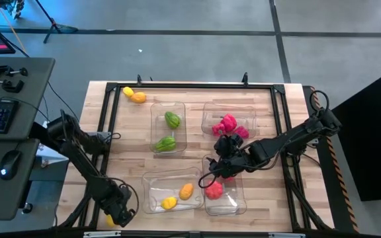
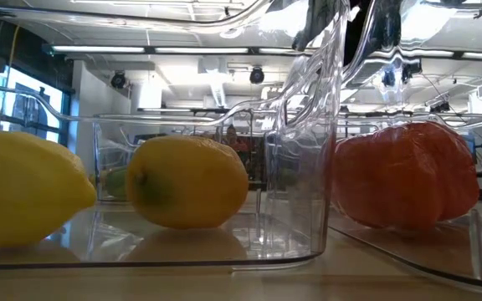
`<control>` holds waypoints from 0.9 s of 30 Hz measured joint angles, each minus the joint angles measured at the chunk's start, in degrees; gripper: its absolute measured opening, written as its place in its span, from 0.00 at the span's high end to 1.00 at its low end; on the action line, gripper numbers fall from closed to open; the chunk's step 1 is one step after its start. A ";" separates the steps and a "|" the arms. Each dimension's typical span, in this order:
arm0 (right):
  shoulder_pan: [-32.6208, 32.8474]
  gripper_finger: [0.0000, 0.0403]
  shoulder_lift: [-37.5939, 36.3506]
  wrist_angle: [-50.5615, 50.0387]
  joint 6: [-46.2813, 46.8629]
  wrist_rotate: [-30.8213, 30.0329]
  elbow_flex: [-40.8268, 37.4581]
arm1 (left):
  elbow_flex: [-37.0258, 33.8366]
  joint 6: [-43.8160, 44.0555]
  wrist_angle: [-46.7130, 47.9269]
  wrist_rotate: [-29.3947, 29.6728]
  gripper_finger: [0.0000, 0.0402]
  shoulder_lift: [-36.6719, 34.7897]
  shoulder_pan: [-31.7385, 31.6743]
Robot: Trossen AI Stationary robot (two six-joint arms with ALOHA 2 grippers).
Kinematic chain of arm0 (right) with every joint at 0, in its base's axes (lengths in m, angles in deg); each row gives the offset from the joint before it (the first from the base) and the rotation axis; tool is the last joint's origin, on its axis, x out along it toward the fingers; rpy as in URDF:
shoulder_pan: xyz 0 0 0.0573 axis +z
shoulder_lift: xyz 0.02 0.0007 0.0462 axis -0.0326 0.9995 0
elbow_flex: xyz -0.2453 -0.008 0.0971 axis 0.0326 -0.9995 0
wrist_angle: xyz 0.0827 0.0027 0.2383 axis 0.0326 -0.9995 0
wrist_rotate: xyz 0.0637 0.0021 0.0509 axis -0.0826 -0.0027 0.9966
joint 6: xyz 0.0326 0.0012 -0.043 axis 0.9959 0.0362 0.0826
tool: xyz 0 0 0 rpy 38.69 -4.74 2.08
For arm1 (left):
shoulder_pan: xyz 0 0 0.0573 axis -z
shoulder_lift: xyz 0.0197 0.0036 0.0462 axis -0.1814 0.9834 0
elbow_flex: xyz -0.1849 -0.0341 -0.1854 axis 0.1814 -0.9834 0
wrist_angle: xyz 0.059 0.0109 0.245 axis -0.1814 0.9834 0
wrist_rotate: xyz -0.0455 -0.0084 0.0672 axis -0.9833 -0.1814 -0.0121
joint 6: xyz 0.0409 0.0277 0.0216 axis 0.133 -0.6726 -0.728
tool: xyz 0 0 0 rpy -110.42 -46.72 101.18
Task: Sort produce into baskets
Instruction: Put the bottom left yellow lemon into the bottom left transparent bin
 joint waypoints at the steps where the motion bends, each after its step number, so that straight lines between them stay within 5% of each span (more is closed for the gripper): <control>1: 0.00 0.07 0.00 0.03 -0.33 0.00 0.00 | 0.00 0.43 0.00 0.00 0.28 0.33 0.24; 15: 0.02 0.07 0.02 -0.03 -1.92 0.27 0.00 | 0.00 -0.19 -3.91 0.59 0.30 4.70 0.50; 23: 0.02 0.07 0.00 -0.50 -1.92 0.42 0.00 | 0.00 -4.86 -4.49 1.89 0.67 1.88 0.28; 27: 0.02 0.07 -0.17 -0.75 -1.97 2.43 0.00 | 0.00 -5.90 -3.45 8.48 0.70 -5.42 0.31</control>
